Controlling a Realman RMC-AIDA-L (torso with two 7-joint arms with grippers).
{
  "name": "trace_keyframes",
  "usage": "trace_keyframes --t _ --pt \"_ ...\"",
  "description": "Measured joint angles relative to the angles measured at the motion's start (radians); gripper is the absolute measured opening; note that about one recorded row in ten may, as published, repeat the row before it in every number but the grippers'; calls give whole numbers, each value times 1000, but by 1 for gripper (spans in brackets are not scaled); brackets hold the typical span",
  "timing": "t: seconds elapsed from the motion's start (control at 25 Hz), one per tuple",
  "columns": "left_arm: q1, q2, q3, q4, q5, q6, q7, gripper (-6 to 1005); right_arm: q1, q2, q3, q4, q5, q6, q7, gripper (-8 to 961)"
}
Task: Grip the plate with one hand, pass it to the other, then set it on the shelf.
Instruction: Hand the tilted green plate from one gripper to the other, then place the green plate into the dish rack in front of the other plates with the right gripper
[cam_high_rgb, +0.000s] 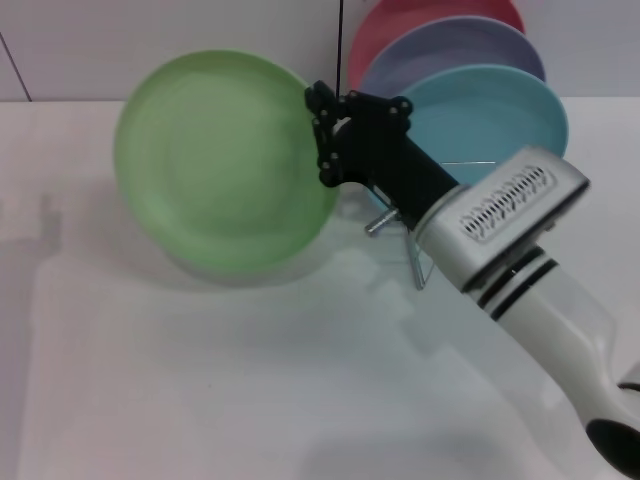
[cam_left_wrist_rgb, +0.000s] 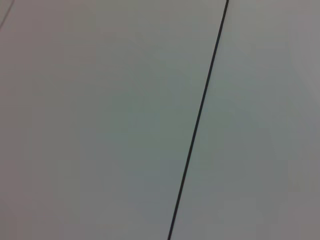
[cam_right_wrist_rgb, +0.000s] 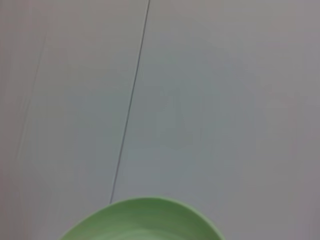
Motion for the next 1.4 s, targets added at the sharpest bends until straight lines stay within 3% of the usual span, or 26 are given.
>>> trace_keyframes --t 0.6,1.04,1.4 --pt "-14 -2 6 2 5 -65 -92 621 -98 -6 4 -137 -153 -329 -191 18" --pt "2 -10 40 -25 5 -67 -147 621 -78 -11 -5 -396 -238 -568 -188 17" --pt "18 -11 66 -55 5 -66 -169 622 -64 -13 -6 -524 -286 -661 -195 16"
